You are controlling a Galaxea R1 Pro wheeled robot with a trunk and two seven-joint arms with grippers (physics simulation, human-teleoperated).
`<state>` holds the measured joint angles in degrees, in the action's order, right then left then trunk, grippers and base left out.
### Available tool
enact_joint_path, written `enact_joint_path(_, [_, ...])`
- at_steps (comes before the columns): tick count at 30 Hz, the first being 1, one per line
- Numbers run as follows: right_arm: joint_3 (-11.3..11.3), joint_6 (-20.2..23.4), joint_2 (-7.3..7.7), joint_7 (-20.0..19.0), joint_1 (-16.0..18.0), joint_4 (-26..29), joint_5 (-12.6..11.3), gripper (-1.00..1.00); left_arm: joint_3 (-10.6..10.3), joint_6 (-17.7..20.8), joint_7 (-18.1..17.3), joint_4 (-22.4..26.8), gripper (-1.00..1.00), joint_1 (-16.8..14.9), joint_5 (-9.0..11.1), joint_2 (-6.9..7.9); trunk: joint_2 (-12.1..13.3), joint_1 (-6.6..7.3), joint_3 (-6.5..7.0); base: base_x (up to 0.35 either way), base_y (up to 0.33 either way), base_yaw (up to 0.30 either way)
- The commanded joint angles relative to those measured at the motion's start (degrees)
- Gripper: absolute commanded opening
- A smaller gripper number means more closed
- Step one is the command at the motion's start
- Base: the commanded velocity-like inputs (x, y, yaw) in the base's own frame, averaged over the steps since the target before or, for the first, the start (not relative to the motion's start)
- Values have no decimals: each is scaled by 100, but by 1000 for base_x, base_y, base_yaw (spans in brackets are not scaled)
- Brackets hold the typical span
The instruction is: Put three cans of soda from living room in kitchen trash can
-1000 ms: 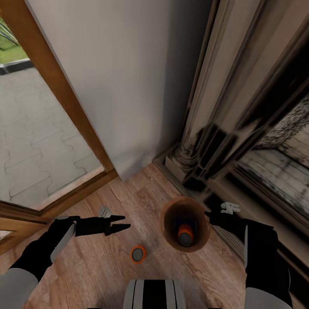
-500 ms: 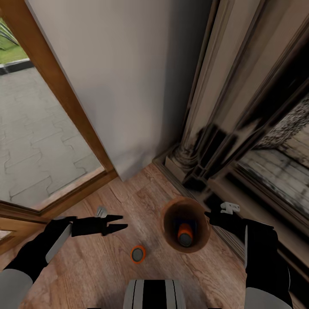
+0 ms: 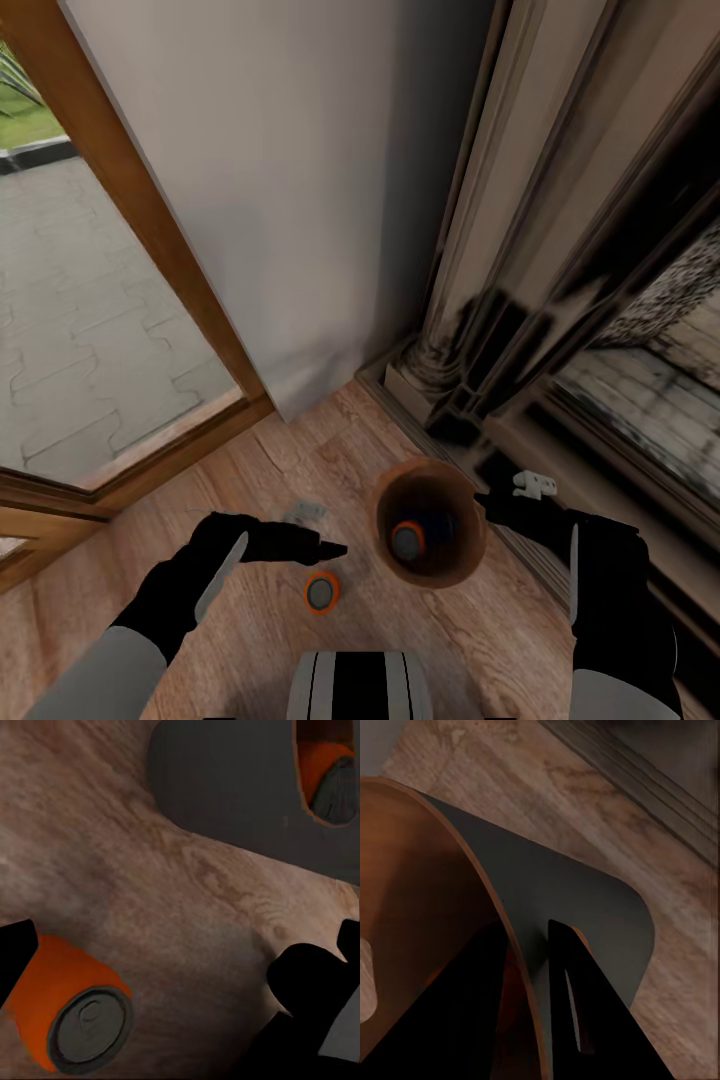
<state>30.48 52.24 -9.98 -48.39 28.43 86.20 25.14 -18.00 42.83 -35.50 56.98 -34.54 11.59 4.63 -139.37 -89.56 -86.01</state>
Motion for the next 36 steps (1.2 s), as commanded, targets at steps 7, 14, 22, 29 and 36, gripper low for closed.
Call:
enact_joint_path(7, [-7, 137, -2, -13, 1, -5, -220, -100, -36, 222, 603, 2, 100, -4, -199, -253, 0, 1, 1, 0, 0, 0])
enact_joint_path(14, [-7, 137, -2, -13, 0, -7, -220, -100, -149, 232, 2905, -1119, 100, -1, -364, -1174, 0, 1, 1, 0, 0, 0])
enact_joint_path(22, [-7, 137, -2, -13, -2, -7, -220, -100, -139, 219, 3217, -1232, 100, 0, -699, -1296, 0, 1, 1, 0, 0, 0])
enact_joint_path(29, [-7, 137, -2, -13, -3, -7, -220, -100, -128, 209, 3736, -1235, 100, 0, -773, -1373, 0, 1, 1, 0, 0, 0])
enact_joint_path(36, [-7, 137, -2, -13, -2, -7, -220, -100, -138, 56, 4275, -1384, 100, -7, -713, -1433, 0, 1, 1, 0, 0, 0])
